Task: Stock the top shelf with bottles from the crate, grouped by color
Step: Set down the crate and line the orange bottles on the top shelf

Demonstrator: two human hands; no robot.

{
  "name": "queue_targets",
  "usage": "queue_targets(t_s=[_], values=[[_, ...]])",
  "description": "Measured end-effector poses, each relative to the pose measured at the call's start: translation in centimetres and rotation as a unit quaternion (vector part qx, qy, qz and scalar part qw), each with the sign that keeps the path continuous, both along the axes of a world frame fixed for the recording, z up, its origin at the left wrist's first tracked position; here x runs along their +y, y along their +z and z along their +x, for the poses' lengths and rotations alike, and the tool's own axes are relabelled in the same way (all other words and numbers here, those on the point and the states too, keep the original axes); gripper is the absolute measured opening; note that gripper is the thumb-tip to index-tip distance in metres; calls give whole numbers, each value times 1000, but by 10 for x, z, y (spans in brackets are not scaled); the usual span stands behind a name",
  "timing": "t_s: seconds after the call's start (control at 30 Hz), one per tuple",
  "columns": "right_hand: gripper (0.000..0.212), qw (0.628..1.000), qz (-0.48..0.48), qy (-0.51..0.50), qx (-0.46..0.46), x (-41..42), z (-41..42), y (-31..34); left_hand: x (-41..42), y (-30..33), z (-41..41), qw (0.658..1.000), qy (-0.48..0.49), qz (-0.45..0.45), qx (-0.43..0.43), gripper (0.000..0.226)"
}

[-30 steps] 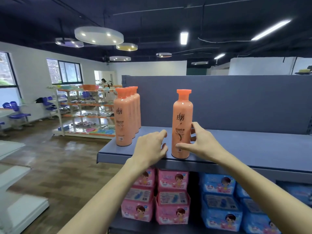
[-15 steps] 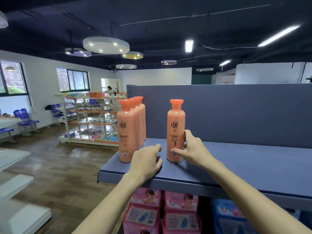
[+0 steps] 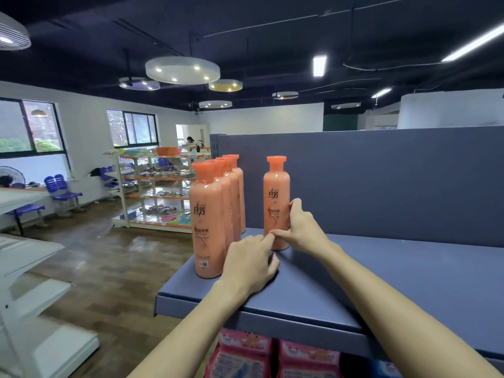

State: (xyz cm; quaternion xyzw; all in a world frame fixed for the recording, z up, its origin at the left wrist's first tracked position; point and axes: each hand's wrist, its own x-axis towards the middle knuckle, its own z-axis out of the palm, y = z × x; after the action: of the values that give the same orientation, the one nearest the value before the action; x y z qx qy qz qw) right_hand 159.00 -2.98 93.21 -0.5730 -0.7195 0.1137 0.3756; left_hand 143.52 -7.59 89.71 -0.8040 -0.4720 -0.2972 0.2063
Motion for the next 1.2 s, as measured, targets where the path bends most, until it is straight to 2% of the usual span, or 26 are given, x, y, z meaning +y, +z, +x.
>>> queue_targets(t_s=[0.27,0.57,1.07,1.2], values=[[61,1000,-20,-9,-1,42,-17,2,20,-3,1,999,47,9,1,17],[64,999,-11,-27,-14,72,-42,1,28,-8,2,994,100,44,25,23],[65,999,23,-24,-8,77,-46,-6,26,-10,1,995,89,38,10,18],[66,999,22,-31,-11,74,-46,-6,29,-12,-1,996,85,28,-19,13]])
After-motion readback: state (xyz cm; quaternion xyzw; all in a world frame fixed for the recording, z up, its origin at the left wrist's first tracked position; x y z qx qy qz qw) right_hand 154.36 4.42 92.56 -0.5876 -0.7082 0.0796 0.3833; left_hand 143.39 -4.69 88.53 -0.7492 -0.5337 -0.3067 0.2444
